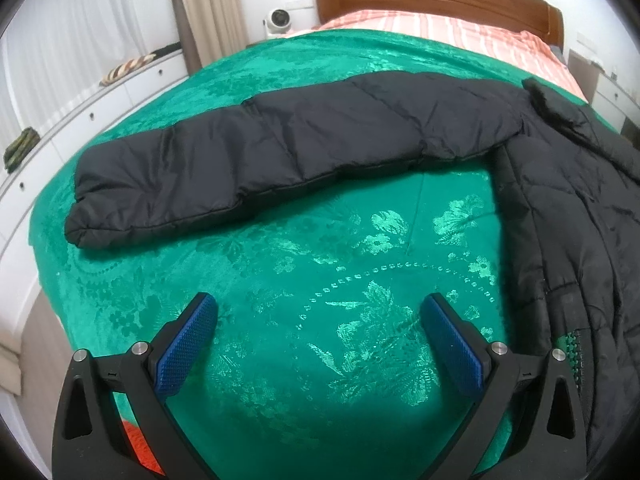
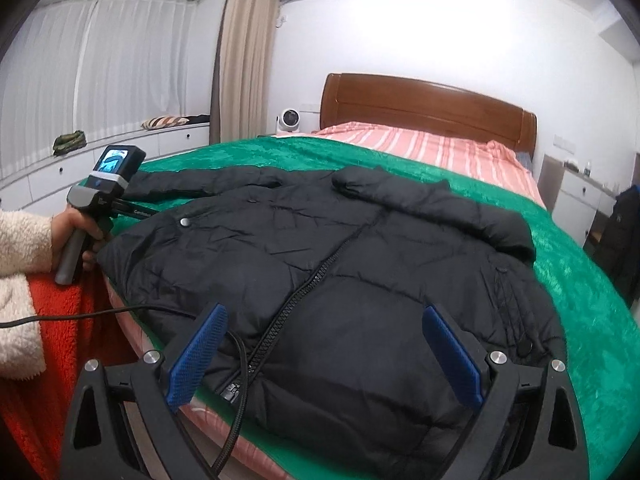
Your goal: Fold large clothes
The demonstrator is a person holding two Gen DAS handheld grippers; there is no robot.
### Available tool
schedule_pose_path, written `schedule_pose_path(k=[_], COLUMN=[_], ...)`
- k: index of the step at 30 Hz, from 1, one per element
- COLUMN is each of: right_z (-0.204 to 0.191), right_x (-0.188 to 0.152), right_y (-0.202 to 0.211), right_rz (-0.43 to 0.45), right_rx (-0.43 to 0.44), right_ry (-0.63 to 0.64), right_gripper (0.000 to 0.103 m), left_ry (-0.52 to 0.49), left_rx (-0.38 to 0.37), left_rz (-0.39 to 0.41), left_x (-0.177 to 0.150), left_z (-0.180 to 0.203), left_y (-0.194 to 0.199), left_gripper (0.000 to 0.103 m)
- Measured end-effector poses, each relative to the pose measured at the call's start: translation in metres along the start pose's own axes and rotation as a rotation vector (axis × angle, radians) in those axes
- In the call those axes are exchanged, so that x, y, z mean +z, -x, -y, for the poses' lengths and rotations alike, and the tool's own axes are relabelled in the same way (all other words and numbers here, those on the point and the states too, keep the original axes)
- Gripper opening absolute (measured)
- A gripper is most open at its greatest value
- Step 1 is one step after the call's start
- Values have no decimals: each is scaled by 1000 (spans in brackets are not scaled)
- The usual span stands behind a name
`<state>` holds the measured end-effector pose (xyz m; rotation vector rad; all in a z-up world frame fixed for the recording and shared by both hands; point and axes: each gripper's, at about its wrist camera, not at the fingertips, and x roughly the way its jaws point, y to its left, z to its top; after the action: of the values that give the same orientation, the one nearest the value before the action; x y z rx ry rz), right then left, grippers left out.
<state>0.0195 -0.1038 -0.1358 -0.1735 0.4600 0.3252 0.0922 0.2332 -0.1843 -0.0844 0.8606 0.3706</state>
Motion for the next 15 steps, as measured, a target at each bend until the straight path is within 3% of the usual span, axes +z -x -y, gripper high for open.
schedule_pose_path(k=[11,15], right_z=[5,7], right_x=[-3,-1], right_y=[0,3], right_rz=[-20,-3], right_rx=[6,2], right_ry=[-13,-21], right_gripper=[97,97], left_ry=[37,141], left_rx=[-26,-61], left_rz=[-23,-37], left_x=[3,8], left_z=[-6,-27], left_y=[-5,-1], left_gripper=[103,103])
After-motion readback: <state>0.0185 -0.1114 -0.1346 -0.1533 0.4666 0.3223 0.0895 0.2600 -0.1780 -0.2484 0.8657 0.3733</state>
